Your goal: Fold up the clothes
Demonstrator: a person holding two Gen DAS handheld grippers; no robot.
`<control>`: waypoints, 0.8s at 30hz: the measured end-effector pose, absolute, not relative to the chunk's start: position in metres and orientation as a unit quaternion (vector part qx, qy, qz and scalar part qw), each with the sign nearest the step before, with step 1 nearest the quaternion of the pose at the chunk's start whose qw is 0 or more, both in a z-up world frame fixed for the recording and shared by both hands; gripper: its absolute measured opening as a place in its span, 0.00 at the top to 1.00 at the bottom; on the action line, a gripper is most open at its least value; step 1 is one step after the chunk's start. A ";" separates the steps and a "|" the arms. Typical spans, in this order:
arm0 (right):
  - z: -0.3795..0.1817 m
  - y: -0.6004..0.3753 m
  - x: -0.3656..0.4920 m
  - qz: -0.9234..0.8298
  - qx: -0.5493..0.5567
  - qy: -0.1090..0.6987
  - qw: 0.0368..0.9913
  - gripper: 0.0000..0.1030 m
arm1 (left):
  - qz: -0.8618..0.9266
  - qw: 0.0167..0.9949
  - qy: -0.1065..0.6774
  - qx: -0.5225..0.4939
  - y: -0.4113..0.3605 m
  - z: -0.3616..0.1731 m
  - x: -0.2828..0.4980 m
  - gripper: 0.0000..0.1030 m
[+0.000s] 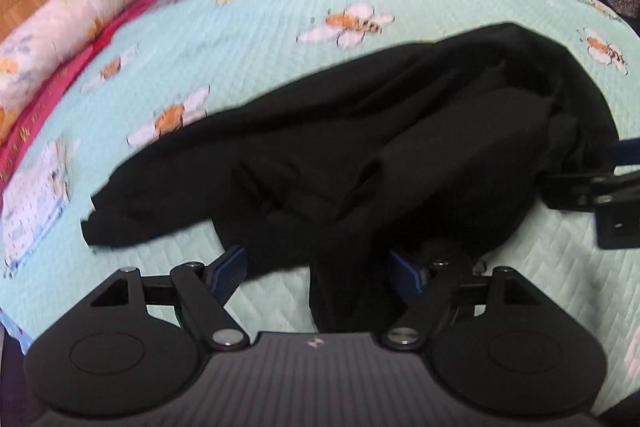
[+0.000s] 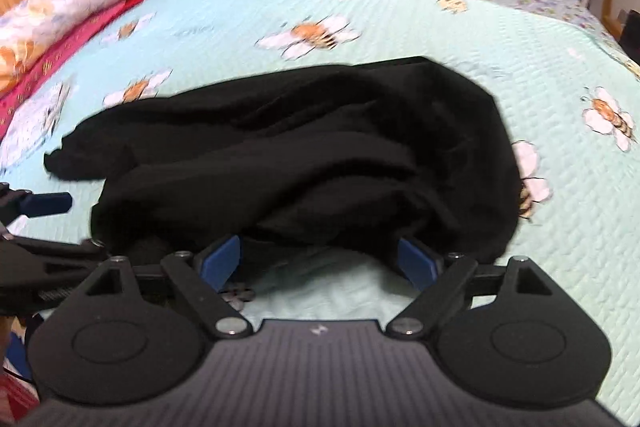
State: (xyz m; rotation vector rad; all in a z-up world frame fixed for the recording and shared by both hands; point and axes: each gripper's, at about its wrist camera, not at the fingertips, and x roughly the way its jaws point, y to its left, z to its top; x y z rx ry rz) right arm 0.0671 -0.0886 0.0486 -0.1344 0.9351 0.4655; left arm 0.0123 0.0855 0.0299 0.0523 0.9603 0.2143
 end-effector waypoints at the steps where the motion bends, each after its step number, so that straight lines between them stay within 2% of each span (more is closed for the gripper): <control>1: 0.050 -0.083 0.068 0.224 -0.066 0.450 0.862 0.16 | 0.103 0.879 0.464 0.019 0.088 0.028 0.010 0.23; 12: 0.063 -0.045 0.064 0.248 -0.067 0.477 0.840 0.16 | 0.103 0.874 0.474 0.004 0.103 0.020 0.004 0.22; 20: 0.086 -0.062 0.042 0.237 -0.074 0.420 0.873 0.16 | 0.088 0.893 0.440 -0.020 0.103 0.041 -0.009 0.22; 24: 0.082 -0.072 0.045 0.225 -0.069 0.429 0.872 0.16 | 0.056 0.911 0.408 -0.010 0.095 0.060 -0.025 0.22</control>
